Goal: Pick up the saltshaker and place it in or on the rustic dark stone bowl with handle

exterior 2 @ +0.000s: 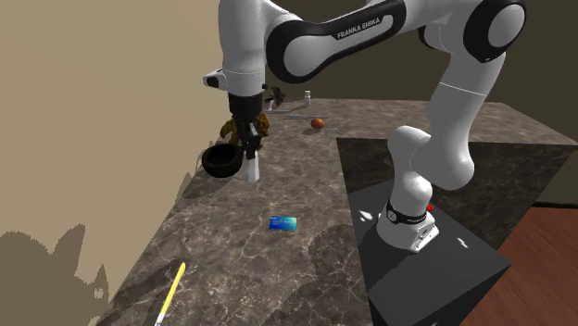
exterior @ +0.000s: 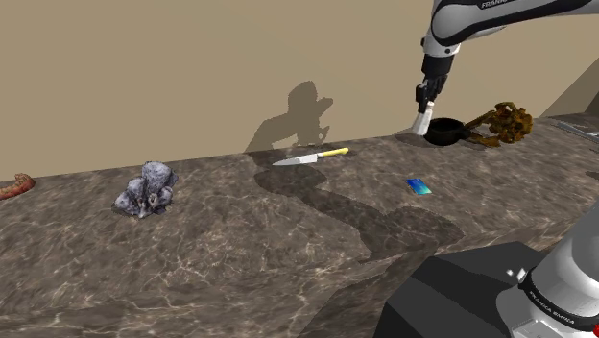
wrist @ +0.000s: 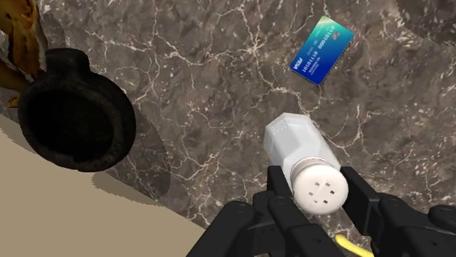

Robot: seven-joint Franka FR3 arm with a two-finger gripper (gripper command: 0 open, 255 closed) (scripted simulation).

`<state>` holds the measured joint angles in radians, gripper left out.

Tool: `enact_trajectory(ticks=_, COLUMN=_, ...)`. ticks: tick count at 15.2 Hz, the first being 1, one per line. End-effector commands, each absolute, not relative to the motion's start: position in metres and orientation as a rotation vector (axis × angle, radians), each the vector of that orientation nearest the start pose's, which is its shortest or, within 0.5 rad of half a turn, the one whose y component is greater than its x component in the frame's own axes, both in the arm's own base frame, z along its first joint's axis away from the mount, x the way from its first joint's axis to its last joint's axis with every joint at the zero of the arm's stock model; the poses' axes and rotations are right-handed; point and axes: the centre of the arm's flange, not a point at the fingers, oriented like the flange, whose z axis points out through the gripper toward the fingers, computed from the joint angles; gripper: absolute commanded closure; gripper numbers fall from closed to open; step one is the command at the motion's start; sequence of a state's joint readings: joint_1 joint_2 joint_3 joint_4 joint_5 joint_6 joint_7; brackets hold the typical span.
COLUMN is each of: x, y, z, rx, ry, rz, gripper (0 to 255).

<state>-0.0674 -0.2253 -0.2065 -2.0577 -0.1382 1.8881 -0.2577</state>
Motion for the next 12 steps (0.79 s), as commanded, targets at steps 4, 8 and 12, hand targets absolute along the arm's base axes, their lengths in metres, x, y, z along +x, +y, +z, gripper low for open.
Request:
enact_trajectory(ticks=4, x=0.481, y=-0.213, z=0.546, rx=-3.238, ry=-0.045, rz=-0.044, gripper=255)
enact_trajectory(ticks=8, x=0.486, y=-0.265, z=0.552, rx=-3.238, ry=-0.045, rz=-0.044, gripper=255)
enact_trajectory(ticks=12, x=0.492, y=-0.317, z=0.559, rx=-3.238, ry=-0.045, rz=-0.044, gripper=255)
